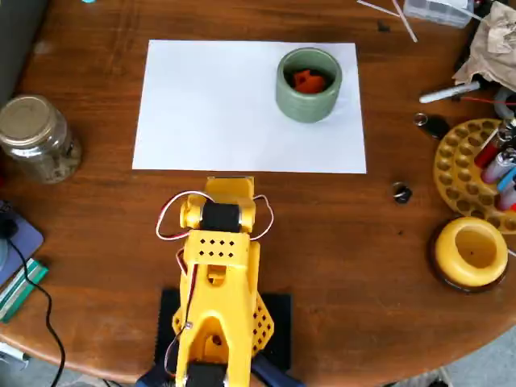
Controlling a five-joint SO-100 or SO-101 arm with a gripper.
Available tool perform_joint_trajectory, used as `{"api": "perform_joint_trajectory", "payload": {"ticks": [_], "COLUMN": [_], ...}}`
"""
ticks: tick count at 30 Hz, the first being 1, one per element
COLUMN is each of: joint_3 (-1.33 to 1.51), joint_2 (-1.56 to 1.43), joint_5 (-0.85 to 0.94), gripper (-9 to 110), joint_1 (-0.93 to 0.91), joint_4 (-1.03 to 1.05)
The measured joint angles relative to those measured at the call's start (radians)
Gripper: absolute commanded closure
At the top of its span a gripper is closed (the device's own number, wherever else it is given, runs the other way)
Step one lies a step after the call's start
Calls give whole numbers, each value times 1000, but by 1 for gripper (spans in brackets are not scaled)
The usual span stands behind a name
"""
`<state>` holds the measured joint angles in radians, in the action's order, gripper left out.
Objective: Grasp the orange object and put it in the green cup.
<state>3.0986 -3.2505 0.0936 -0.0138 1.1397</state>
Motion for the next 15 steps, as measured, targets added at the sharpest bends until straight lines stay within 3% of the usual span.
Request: {"api": "perform_joint_trajectory", "payload": {"ticks": [15], "joint_3": [0], "joint_2": [-8], "joint_5": [-6], "gripper": [102], "joint_1": [0], "joint_4": [6]}}
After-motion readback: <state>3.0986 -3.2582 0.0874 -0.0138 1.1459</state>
